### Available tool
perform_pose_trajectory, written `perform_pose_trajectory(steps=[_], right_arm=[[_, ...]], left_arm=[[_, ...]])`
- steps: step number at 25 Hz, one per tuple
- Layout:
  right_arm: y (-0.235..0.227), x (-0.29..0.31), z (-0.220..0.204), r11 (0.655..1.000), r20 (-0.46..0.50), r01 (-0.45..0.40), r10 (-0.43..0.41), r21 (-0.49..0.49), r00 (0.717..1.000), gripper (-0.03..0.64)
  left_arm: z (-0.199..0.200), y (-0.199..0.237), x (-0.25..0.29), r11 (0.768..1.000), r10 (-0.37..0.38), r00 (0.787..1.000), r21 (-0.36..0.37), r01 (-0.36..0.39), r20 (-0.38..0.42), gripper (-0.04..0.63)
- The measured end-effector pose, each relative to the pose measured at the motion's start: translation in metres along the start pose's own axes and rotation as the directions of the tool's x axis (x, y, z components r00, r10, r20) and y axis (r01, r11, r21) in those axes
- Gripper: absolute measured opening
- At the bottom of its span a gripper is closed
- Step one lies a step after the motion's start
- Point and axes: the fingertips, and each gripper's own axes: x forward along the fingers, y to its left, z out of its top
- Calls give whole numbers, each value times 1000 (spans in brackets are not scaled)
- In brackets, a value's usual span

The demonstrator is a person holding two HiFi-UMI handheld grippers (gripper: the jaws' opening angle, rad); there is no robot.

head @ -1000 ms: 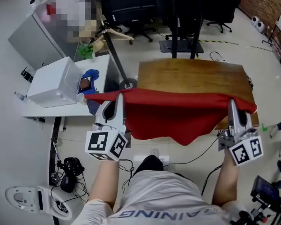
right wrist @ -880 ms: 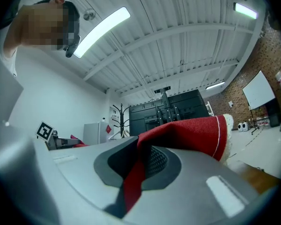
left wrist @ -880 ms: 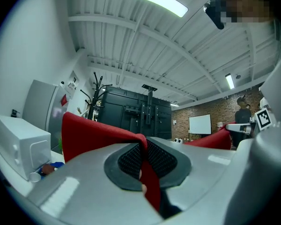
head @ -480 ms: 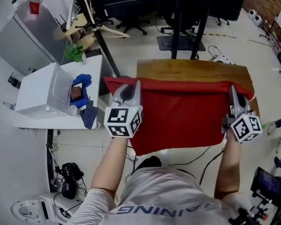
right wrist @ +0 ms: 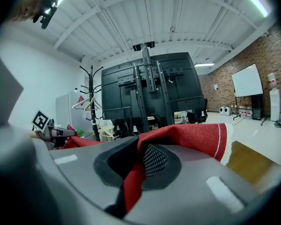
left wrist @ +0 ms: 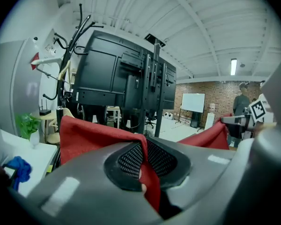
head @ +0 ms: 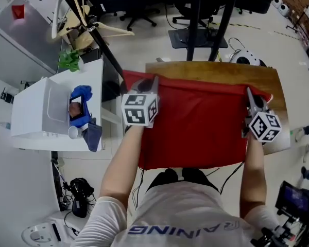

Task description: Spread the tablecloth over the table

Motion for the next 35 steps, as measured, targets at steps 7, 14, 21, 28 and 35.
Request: perform_pose_trajectory(steps=[7,14,21,28,35], right_arm=[[-44,83,-3,1000,-63,-5,5,-4,998,18],[-67,152,-55,999,-193,-40,35,-23,980,20],[-85,197,-108,999,-292,-37,38,8,956,21],[-98,246,-142,997,-356,-58,71,46,932,116],[-86,257,-136,978,-312,-171,201,122,929,466]], left_arm=[[-7,13,65,1000,6,999,8,-5,-53,20],[-47,45,120,996,82,988,-20,-85,-132,18],[-89,79,180,985,132,967,-83,-153,-219,20],[-128,87,208,961,2,958,-265,-81,-288,234],[-116,79,189,906,-123,976,-421,37,-181,332]])
